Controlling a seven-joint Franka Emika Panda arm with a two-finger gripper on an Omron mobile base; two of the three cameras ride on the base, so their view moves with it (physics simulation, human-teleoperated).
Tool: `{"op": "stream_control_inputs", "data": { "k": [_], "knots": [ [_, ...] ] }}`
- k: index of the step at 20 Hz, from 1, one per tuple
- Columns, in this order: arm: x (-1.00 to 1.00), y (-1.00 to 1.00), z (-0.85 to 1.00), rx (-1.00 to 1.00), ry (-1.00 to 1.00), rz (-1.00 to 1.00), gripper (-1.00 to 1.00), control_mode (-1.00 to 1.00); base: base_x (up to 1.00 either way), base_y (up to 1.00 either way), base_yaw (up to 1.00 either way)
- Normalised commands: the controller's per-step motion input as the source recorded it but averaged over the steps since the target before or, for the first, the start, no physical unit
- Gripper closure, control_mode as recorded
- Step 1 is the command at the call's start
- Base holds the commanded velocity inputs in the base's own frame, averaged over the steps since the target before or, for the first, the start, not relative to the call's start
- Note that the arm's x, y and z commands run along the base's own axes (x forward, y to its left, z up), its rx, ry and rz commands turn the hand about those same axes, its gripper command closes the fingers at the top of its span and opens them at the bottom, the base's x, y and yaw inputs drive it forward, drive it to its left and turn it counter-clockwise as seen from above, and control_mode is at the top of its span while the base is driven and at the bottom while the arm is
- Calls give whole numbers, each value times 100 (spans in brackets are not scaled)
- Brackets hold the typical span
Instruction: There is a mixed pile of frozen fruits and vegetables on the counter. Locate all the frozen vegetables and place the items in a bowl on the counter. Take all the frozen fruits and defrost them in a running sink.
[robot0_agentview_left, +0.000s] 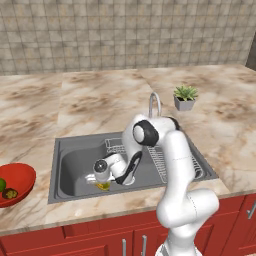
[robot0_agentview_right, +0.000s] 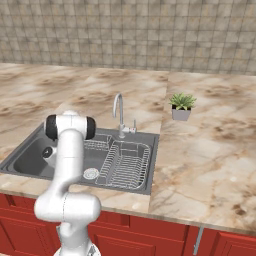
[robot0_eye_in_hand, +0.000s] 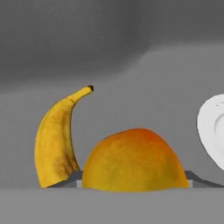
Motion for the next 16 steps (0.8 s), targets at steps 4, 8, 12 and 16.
{"op": "stream_control_inputs", "data": {
  "k": [4,8,12,16],
  "knots": [
    [6,0,1,0,-6,0,-100,-100,0,0,0],
    [0,0,39,0,-9,0,-100,-100,0,0,0],
    [0,0,62,0,-11,0,-100,-100,0,0,0],
    [0,-2,65,4,-9,0,-100,-100,0,0,0]
  ]
}}
